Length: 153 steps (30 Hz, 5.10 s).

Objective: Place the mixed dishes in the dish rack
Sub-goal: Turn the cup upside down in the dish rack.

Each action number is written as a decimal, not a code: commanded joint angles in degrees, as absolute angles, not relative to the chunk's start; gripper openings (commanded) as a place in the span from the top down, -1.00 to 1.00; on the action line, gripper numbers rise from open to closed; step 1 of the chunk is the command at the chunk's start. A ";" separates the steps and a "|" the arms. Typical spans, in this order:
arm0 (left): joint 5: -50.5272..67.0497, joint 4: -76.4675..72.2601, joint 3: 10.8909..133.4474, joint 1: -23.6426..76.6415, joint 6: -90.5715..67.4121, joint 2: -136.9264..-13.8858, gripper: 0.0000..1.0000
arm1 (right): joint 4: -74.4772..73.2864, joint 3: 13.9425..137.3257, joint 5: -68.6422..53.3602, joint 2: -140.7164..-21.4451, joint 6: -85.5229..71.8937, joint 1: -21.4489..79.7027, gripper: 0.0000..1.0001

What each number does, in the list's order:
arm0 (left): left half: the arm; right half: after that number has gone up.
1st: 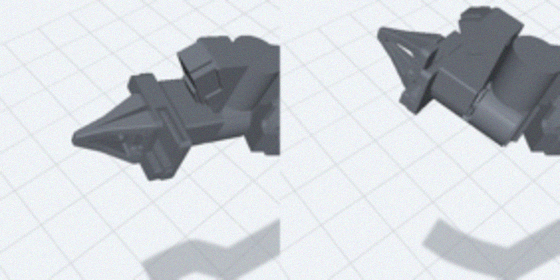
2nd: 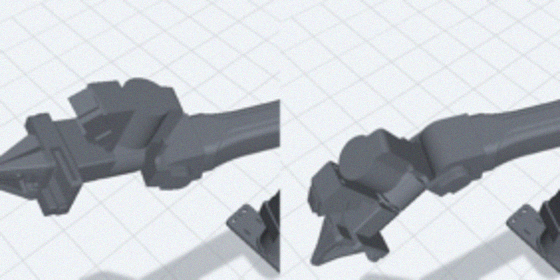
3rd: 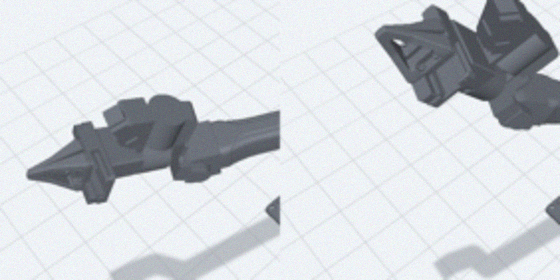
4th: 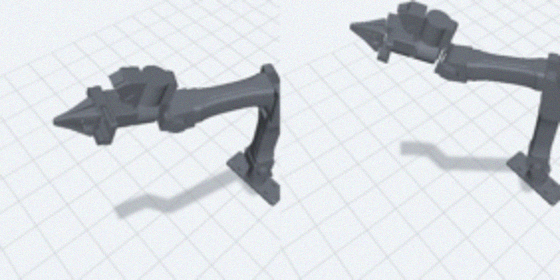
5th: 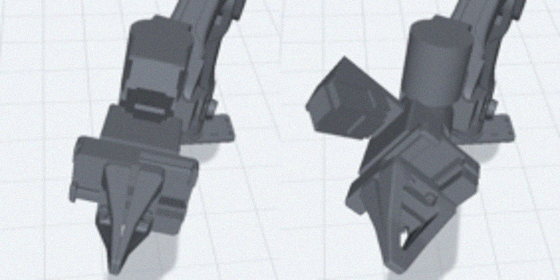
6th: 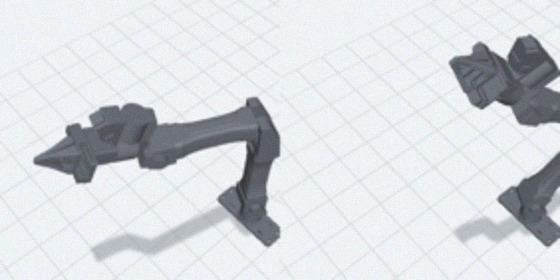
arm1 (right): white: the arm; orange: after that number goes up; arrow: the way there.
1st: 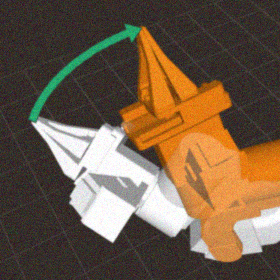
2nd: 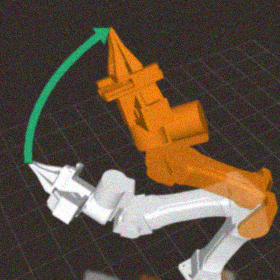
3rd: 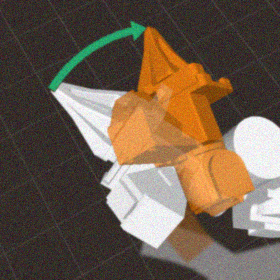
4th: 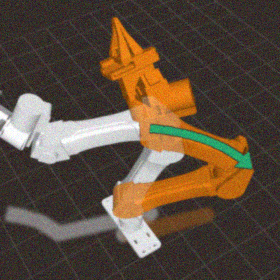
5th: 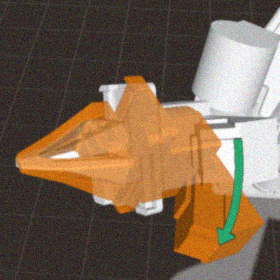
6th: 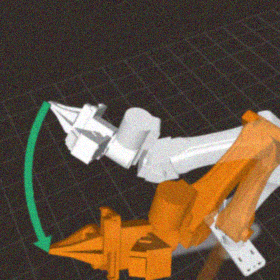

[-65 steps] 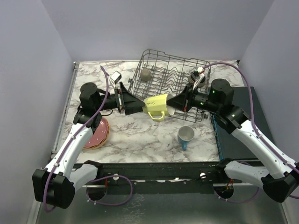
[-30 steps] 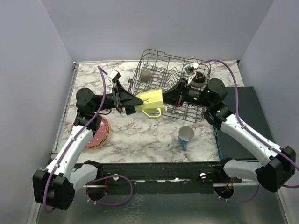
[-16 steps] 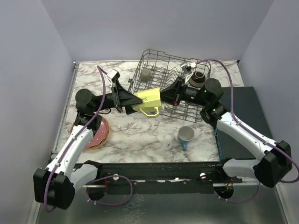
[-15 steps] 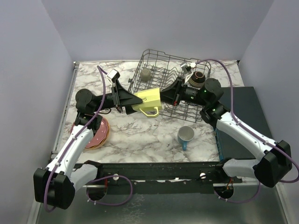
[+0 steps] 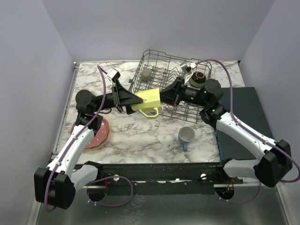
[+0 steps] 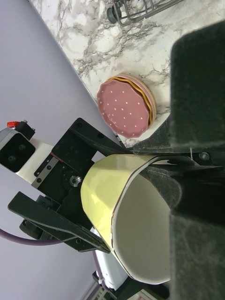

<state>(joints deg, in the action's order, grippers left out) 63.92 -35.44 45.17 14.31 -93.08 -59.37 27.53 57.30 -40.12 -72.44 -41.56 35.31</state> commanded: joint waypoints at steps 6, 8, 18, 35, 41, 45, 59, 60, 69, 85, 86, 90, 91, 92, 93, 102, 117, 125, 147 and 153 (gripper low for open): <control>62.14 -39.81 44.47 14.33 -94.53 -59.19 -0.92 | 32.48 56.73 -39.02 -72.05 -42.04 36.12 0.99; 62.14 -39.97 44.49 14.41 -94.54 -59.19 -0.89 | 32.51 56.74 -39.07 -72.15 -42.10 36.12 0.99; 62.05 -40.69 44.30 14.85 -94.71 -59.41 -0.45 | 32.02 56.79 -39.12 -72.28 -42.36 36.56 0.99; 60.72 -41.57 44.47 14.88 -94.73 -59.61 0.20 | 18.71 56.44 -31.41 -64.92 -35.40 36.52 0.16; 60.23 -41.84 44.65 14.87 -94.50 -59.90 0.29 | 13.23 56.53 -28.91 -62.02 -32.35 36.45 0.04; 60.25 -41.92 44.82 14.85 -94.24 -60.57 0.36 | 9.99 56.28 -26.81 -59.43 -30.34 36.47 -0.01; 60.82 -41.25 45.81 14.88 -90.92 -65.17 0.68 | -2.82 57.93 -19.25 -51.89 -24.18 36.47 -0.05; 60.81 -40.70 45.95 14.88 -90.32 -65.62 0.72 | -3.40 57.93 -18.73 -51.43 -23.76 36.45 -0.05; 60.17 -31.55 49.76 14.85 -82.77 -69.05 0.97 | -9.94 57.97 -13.86 -48.35 -21.81 36.48 -0.05; 49.28 14.47 72.06 14.88 -49.07 -76.01 1.00 | -26.47 60.44 1.86 -46.54 -19.21 36.47 -0.05; 48.36 16.17 73.37 14.85 -47.41 -76.77 1.00 | -27.45 60.68 2.66 -46.66 -19.32 36.43 -0.05; 43.06 23.96 79.41 14.90 -41.13 -79.56 1.00 | -30.30 61.41 4.58 -47.33 -19.44 36.47 -0.07; 41.75 25.92 80.65 14.86 -39.61 -80.17 1.00 | -31.14 61.79 5.06 -47.45 -19.58 36.47 -0.08; 40.18 27.87 82.06 14.85 -38.36 -80.99 1.00 | -31.84 62.08 5.60 -47.71 -19.65 36.47 -0.09; 38.72 29.31 83.24 14.85 -37.02 -81.69 1.00 | -32.49 62.33 5.91 -47.89 -19.66 36.47 -0.09; 26.91 37.59 92.60 15.31 -30.59 -88.79 1.00 | -34.58 62.67 7.03 -48.24 -19.08 36.50 -0.11; 2.11 51.54 114.60 24.22 -22.38 -105.79 1.00 | -36.02 62.91 8.09 -49.29 -17.54 36.47 -0.11; -5.73 60.83 130.17 27.12 -18.84 -116.84 1.00 | -36.12 63.02 8.26 -49.74 -17.44 36.47 -0.11; -14.85 67.11 145.18 28.12 -13.63 -133.79 1.00 | -34.64 62.14 7.08 -52.22 -17.32 36.47 -0.12; -15.61 66.02 145.89 28.13 -13.13 -135.72 1.00 | -34.28 61.78 6.58 -52.75 -17.59 36.47 -0.12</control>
<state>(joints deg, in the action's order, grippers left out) -12.58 68.07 142.21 27.83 -14.41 -134.87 -35.20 61.39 6.79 -52.36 -17.93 36.18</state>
